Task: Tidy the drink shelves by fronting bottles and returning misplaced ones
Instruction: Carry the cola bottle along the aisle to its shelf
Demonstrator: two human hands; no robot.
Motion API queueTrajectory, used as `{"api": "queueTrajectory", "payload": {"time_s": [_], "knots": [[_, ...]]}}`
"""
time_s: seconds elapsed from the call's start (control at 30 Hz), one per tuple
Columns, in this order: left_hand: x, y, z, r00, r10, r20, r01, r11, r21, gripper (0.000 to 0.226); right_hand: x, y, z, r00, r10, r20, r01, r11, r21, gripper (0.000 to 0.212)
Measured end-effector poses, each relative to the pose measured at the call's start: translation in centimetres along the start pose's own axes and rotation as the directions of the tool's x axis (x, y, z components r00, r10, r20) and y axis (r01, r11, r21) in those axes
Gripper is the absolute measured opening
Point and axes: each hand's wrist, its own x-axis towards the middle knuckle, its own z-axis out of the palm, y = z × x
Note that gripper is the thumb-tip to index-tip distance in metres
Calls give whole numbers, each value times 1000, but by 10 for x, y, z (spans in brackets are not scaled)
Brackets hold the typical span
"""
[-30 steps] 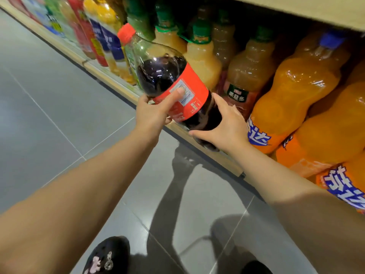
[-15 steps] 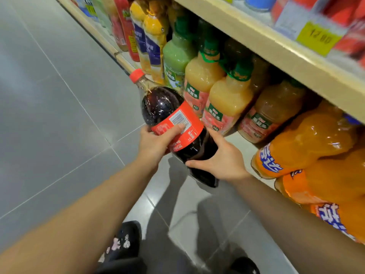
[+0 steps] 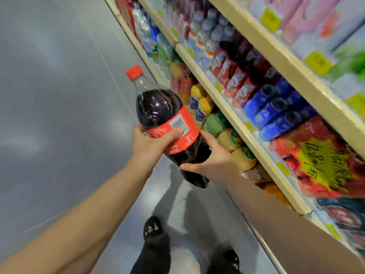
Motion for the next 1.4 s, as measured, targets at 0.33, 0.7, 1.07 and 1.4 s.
{"api": "queueTrajectory", "payload": {"time_s": [0.33,0.7,1.07,1.4], "knots": [[6,158,-101,977,49,-206,-60,997,-46,106,23,-201,5,988,-129,83,129,992,13,83],[145,257,-130,954,68,-293,-91,994,-66,99,188,-302,14,968,-191,164,205,976,-77,88],[326,352,-186,919,50,-390,-101,989,-112,101,384,-417,51,932,-232,278,275,953,-128,78],[536,441,-303,945,31,-326,-64,994,-91,97,570,-542,159,951,-206,230,231,969,-86,87]]}}
